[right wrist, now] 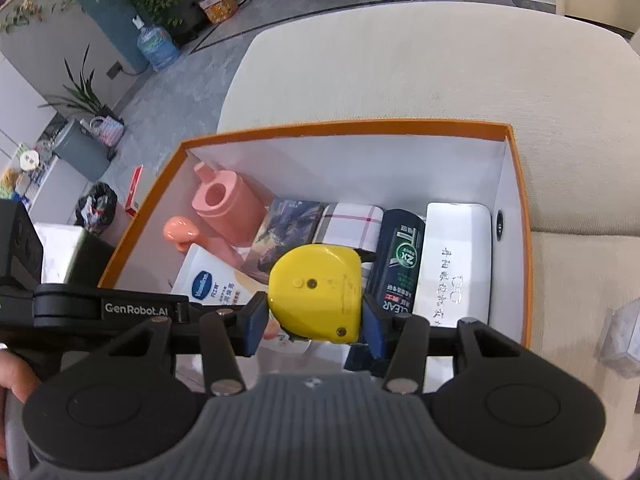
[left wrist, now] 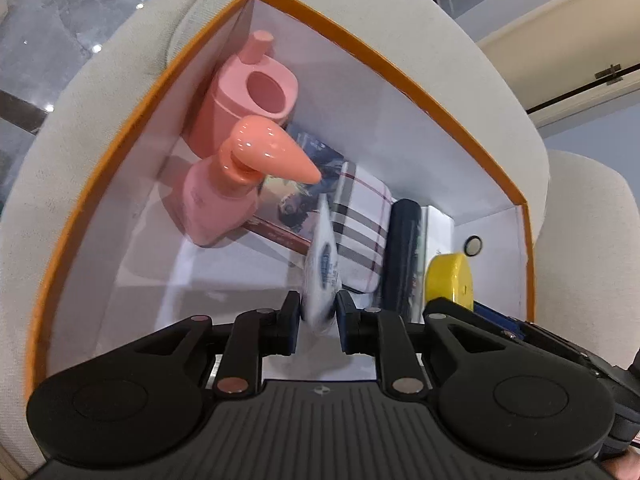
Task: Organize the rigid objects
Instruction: 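Carry the Vaseline tube and tape measure over the orange box with both grippers, then lower both items into the box and open both grippers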
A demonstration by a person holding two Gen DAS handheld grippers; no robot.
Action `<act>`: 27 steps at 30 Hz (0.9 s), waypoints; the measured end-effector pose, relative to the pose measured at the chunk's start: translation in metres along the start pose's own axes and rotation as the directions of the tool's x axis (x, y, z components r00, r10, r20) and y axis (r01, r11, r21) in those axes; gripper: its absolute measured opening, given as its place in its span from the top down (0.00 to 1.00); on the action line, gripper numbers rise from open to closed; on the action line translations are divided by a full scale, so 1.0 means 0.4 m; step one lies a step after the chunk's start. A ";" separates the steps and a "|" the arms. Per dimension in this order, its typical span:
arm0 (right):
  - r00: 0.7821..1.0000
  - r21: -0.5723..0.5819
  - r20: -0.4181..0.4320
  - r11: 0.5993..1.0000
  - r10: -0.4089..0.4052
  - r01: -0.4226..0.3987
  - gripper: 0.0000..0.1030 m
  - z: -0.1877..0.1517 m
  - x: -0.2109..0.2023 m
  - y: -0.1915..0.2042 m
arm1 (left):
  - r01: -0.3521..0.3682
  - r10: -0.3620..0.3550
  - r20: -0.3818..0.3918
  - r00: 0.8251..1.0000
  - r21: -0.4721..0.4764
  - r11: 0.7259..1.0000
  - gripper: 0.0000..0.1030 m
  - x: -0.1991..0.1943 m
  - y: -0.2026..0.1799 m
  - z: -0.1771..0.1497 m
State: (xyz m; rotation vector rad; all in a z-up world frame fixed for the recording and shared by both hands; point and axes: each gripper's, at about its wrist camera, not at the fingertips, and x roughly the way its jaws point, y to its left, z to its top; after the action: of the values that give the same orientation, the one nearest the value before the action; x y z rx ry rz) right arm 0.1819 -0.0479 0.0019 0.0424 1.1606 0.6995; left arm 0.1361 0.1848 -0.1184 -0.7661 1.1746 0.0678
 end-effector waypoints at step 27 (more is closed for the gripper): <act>0.983 -0.064 -0.181 0.998 -0.038 0.026 0.52 -0.002 0.075 0.058 | -0.177 0.112 0.367 0.923 0.149 0.973 0.56 -0.249 -0.013 -0.026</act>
State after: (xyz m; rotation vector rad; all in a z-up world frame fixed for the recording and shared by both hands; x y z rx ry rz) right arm 0.1762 -0.0141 -0.0143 -0.0940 1.3114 0.7212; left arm 0.0889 0.2082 -0.0331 -0.4805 0.8732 0.2136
